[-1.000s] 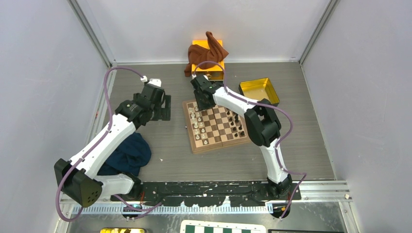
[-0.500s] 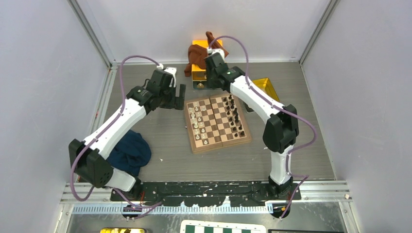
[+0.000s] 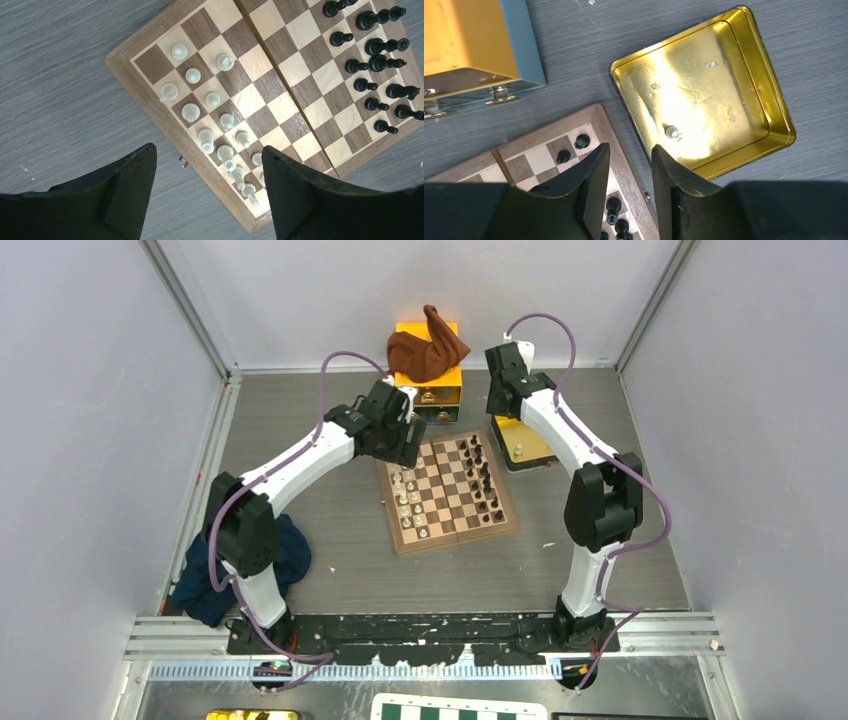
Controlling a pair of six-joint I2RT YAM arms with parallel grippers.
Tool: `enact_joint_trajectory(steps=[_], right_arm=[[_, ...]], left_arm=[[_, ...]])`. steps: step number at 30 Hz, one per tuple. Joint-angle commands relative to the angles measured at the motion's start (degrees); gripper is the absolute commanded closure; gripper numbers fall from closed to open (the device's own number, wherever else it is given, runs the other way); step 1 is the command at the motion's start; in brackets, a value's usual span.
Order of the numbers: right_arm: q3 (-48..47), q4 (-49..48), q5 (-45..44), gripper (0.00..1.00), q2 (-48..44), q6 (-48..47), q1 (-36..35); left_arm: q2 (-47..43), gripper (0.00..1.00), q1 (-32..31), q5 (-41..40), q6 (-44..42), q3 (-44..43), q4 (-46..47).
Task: Set up the chess pieces on the board
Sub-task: Pick up the chess piece from the chessboard.
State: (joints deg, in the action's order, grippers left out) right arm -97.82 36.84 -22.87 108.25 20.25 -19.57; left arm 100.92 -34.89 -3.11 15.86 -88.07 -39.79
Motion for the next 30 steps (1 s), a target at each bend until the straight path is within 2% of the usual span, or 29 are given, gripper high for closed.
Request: enact_joint_trajectory(steps=[1, 12, 30], right_arm=[[0.9, -3.8, -0.7, 0.58, -3.9, 1.3, 0.8], [4.2, -5.7, -0.6, 0.58, -4.5, 1.6, 4.0], [7.9, -7.9, 0.0, 0.58, -6.3, 2.3, 6.2]], left_arm=[[2.5, 0.24, -0.7, 1.3, -0.9, -4.8, 3.6], [12.2, 0.43, -3.6, 0.4, -2.0, -13.6, 0.3], [20.7, 0.57, -4.0, -3.9, 0.0, -19.8, -2.3]])
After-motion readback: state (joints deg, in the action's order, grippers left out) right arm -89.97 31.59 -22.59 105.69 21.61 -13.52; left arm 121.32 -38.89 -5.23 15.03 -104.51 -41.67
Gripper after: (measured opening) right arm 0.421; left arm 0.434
